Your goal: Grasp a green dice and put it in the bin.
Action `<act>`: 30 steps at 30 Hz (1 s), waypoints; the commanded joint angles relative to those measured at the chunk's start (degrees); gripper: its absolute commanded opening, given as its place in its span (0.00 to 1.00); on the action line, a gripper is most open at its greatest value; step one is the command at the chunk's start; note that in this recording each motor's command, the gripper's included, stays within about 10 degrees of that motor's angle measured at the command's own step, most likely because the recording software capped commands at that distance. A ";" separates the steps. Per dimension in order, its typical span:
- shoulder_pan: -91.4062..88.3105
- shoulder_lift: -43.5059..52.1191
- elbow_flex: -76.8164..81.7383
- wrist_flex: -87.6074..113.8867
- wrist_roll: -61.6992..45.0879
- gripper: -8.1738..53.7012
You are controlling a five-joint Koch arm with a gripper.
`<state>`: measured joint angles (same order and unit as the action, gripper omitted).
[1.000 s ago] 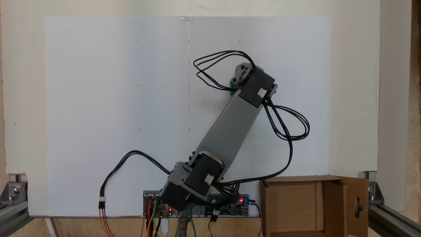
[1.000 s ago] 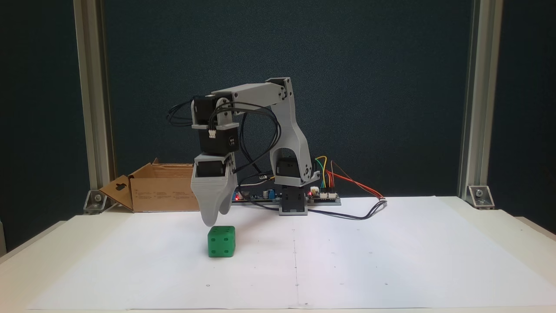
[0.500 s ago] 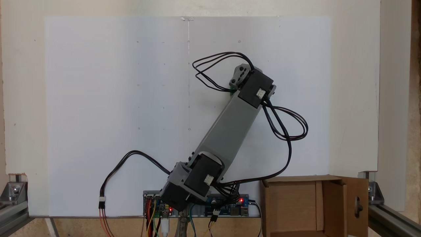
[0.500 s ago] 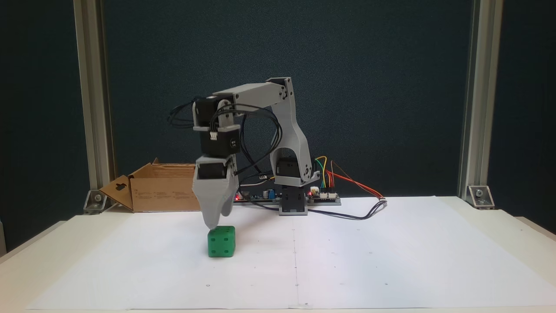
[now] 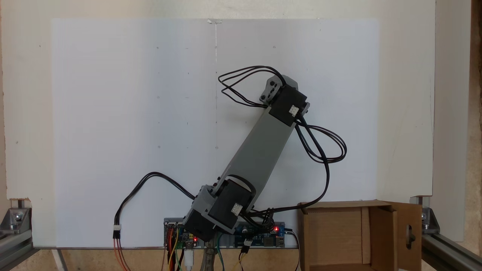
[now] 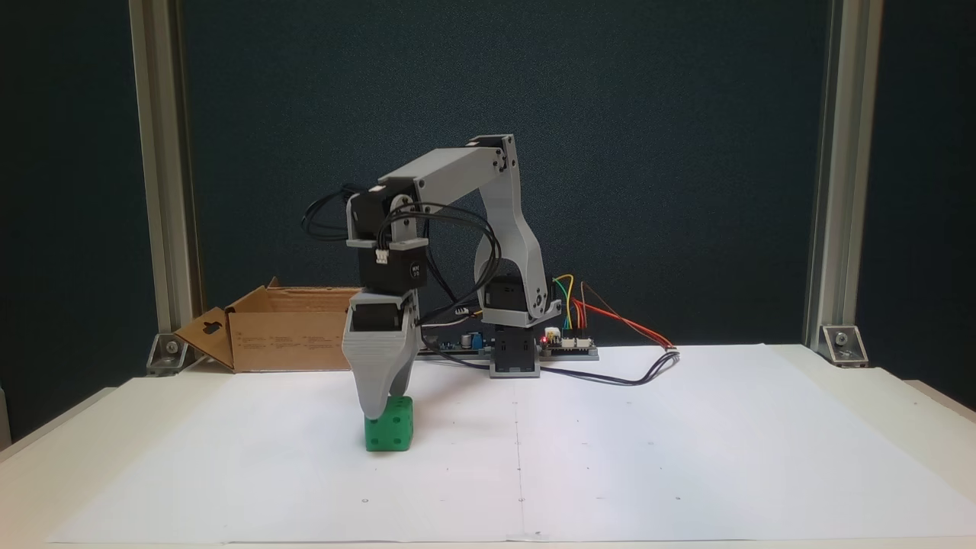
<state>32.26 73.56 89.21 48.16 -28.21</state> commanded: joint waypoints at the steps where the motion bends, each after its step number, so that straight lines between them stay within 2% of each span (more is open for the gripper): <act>1: 0.00 2.46 -0.97 -0.88 3.08 0.86; 30: -0.53 -2.46 1.49 -8.53 2.99 0.83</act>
<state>31.73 70.93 91.67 40.17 -28.21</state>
